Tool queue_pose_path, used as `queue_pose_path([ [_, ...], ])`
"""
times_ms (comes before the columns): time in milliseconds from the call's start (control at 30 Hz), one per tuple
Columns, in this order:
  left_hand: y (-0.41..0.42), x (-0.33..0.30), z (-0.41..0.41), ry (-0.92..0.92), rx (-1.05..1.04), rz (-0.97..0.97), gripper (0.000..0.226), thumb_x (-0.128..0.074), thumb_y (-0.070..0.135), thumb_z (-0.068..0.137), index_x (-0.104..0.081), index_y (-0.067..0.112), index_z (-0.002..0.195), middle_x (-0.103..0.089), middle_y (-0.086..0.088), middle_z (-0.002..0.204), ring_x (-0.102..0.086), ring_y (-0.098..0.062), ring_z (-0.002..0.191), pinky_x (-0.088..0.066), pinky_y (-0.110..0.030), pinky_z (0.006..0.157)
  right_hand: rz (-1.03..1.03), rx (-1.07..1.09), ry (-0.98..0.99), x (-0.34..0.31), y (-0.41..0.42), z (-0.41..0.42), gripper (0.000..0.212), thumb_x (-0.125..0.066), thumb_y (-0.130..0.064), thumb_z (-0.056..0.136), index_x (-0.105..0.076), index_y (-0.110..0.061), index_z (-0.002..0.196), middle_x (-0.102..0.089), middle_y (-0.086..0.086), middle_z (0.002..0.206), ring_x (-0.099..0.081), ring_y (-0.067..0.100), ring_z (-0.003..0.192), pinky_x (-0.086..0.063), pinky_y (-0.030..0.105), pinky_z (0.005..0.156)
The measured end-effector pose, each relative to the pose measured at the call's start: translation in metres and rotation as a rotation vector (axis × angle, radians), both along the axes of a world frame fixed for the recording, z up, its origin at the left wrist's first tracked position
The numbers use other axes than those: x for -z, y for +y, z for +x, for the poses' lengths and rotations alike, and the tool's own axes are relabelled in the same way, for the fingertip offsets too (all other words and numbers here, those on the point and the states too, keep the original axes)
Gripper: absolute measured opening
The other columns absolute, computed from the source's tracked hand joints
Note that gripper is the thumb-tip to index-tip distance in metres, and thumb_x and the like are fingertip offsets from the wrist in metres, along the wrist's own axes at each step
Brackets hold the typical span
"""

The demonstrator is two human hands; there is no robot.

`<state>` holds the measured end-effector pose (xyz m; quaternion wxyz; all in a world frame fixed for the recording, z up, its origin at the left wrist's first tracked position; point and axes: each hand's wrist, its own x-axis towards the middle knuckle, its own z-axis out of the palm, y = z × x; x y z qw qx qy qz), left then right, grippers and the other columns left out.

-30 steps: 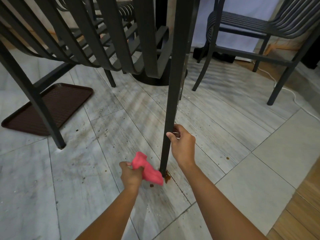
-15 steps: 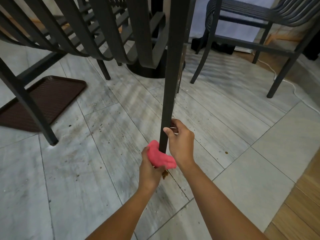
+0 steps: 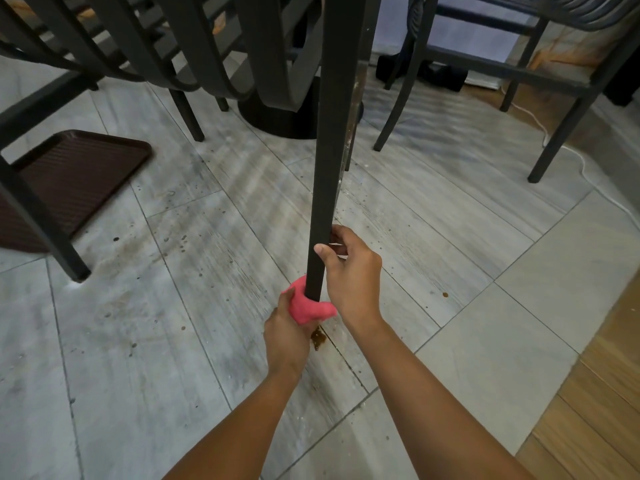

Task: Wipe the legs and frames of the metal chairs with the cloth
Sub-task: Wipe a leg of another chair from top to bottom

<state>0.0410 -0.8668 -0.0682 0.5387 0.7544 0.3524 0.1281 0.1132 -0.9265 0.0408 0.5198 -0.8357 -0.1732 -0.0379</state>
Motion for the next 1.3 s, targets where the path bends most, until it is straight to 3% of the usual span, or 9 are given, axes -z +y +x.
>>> queue_pose_path([
  [100,-0.001,0.002,0.001,-0.009,-0.018,-0.017,0.056,-0.076,0.015,0.076,-0.052,0.022,0.126,-0.066,0.005,0.102,-0.064,-0.015,0.096,-0.055,-0.033,0.086,0.009,0.01,-0.008,0.001,0.0,0.0,0.028,-0.065,-0.016,0.085,-0.063,-0.012,0.113,-0.069,0.0,0.104,-0.06,0.003,0.084,-0.043,0.001,0.07],
  [233,-0.002,0.007,0.002,-0.012,-0.035,-0.073,0.044,-0.072,0.009,0.079,-0.056,0.021,0.117,-0.065,0.005,0.1,-0.063,-0.013,0.093,-0.055,-0.023,0.079,0.012,0.015,-0.006,0.001,0.001,0.0,0.028,-0.065,-0.017,0.085,-0.063,-0.011,0.113,-0.069,0.001,0.105,-0.064,0.011,0.091,-0.044,0.005,0.075],
  [367,-0.002,0.011,0.002,-0.005,-0.043,-0.163,0.037,-0.067,0.0,0.08,-0.059,0.015,0.113,-0.065,0.002,0.095,-0.064,-0.018,0.092,-0.056,-0.028,0.078,0.015,0.008,-0.002,0.0,0.0,0.0,0.027,-0.065,-0.016,0.085,-0.063,-0.012,0.112,-0.069,-0.001,0.103,-0.061,0.004,0.085,-0.043,0.002,0.071],
  [533,-0.001,0.009,0.001,0.034,-0.033,-0.149,0.029,-0.061,-0.004,0.083,-0.059,0.012,0.108,-0.062,0.007,0.084,-0.061,-0.008,0.08,-0.048,-0.006,0.054,0.022,0.0,0.001,-0.001,0.0,-0.001,0.025,-0.065,-0.014,0.085,-0.064,-0.012,0.11,-0.069,-0.002,0.1,-0.058,-0.001,0.08,-0.044,0.0,0.07],
  [733,0.01,-0.009,-0.006,0.123,-0.041,-0.063,0.024,-0.065,0.011,0.084,-0.051,0.018,0.103,-0.061,0.002,0.086,-0.054,-0.008,0.071,-0.044,-0.01,0.047,0.02,-0.007,0.029,-0.005,-0.001,0.0,0.024,-0.065,-0.012,0.085,-0.064,-0.012,0.109,-0.07,-0.001,0.098,-0.061,0.003,0.08,-0.045,0.003,0.07],
  [900,0.032,-0.027,-0.025,0.069,-0.079,-0.037,0.033,-0.065,0.016,0.086,-0.05,0.016,0.116,-0.056,0.003,0.089,-0.055,-0.014,0.079,-0.04,-0.012,0.052,0.002,-0.003,0.045,-0.007,-0.001,-0.001,0.025,-0.065,-0.013,0.085,-0.064,-0.012,0.11,-0.07,0.001,0.099,-0.065,0.011,0.085,-0.052,0.019,0.076],
  [1000,0.035,-0.035,-0.033,0.015,-0.027,-0.094,0.051,-0.073,0.012,0.078,-0.048,0.022,0.121,-0.052,0.007,0.097,-0.054,-0.015,0.091,-0.043,-0.007,0.055,-0.001,0.002,0.052,-0.008,0.0,-0.002,0.025,-0.065,-0.013,0.085,-0.063,-0.012,0.11,-0.07,0.002,0.099,-0.065,0.011,0.085,-0.051,0.018,0.076],
  [1133,0.024,-0.037,-0.029,0.016,0.052,-0.122,0.071,-0.081,0.016,0.067,-0.047,0.023,0.129,-0.054,0.001,0.113,-0.055,-0.017,0.095,-0.052,-0.015,0.062,-0.001,-0.004,0.065,-0.01,0.0,-0.002,0.024,-0.065,-0.012,0.085,-0.064,-0.012,0.11,-0.07,0.002,0.098,-0.064,0.009,0.083,-0.047,0.011,0.072],
  [1300,0.006,-0.036,-0.014,0.021,0.036,-0.148,0.073,-0.078,0.025,0.071,-0.043,0.024,0.135,-0.053,0.004,0.105,-0.059,-0.025,0.1,-0.055,-0.047,0.08,0.0,-0.015,0.067,-0.01,-0.001,-0.001,0.024,-0.064,-0.011,0.086,-0.064,-0.012,0.11,-0.07,0.001,0.1,-0.061,0.004,0.081,-0.044,0.004,0.07],
])
